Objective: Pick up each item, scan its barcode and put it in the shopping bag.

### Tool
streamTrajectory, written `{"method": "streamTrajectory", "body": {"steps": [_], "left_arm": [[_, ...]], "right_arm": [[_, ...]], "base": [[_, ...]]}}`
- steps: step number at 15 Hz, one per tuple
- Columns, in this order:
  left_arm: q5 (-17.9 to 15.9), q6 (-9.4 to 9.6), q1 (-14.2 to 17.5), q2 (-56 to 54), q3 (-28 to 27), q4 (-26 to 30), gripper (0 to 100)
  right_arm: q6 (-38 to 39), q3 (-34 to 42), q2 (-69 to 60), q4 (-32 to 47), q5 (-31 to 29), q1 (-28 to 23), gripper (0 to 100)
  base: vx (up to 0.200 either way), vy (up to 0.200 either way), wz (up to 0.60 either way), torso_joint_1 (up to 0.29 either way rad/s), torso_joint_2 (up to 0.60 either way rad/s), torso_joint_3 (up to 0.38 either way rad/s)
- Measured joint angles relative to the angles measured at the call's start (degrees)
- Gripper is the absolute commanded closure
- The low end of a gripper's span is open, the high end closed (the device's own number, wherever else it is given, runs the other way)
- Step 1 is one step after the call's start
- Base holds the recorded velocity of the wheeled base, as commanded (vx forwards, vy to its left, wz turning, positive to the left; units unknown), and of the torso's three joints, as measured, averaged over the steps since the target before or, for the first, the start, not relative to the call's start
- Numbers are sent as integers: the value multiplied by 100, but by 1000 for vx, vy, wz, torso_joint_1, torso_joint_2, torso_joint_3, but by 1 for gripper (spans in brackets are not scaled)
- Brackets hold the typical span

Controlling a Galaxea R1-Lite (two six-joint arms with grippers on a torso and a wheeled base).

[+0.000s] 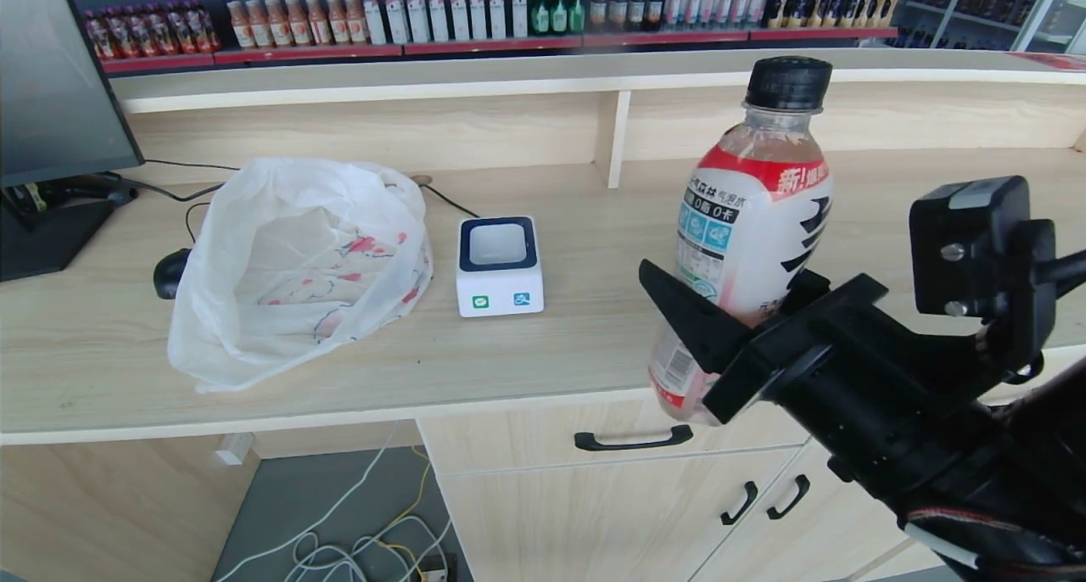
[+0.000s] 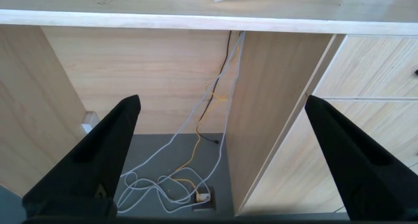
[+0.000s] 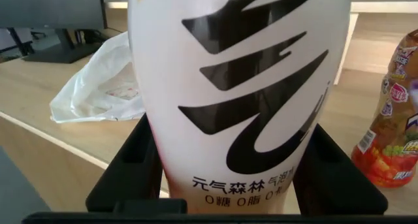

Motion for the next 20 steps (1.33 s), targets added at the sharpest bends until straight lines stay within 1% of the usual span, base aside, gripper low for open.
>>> {"method": "streamTrajectory", "body": {"steps": [1,4,7,10,13,15,20], "left_arm": [[0,1,0,0,0,0,0],[0,-10,0,0,0,0,0],[0,-13,0,0,0,0,0],[0,-11,0,0,0,0,0],[0,-11,0,0,0,0,0],[0,-18,0,0,0,0,0],[0,-24,-2,0,0,0,0]], "right_arm": [[-167,-124,34,-5,-343,174,100],[-619,-430,185,-10,-866,383,100],[-725,-816,384,-35,-1145,397,100],[-819,-1034,541,-24,-1198,334,100],[-816,-1146,745,-77,-1204,50,100],[-818,-1262,908,-229,-1202,-39,100],[-813,-1587,1018,-235,-1248,-240,100]], "base": [[0,0,0,0,0,0],[0,0,0,0,0,0],[0,0,0,0,0,0],[0,0,0,0,0,0],[0,200,0,2,4,5],[0,200,0,2,-2,5],[0,200,0,8,3,0]]}}
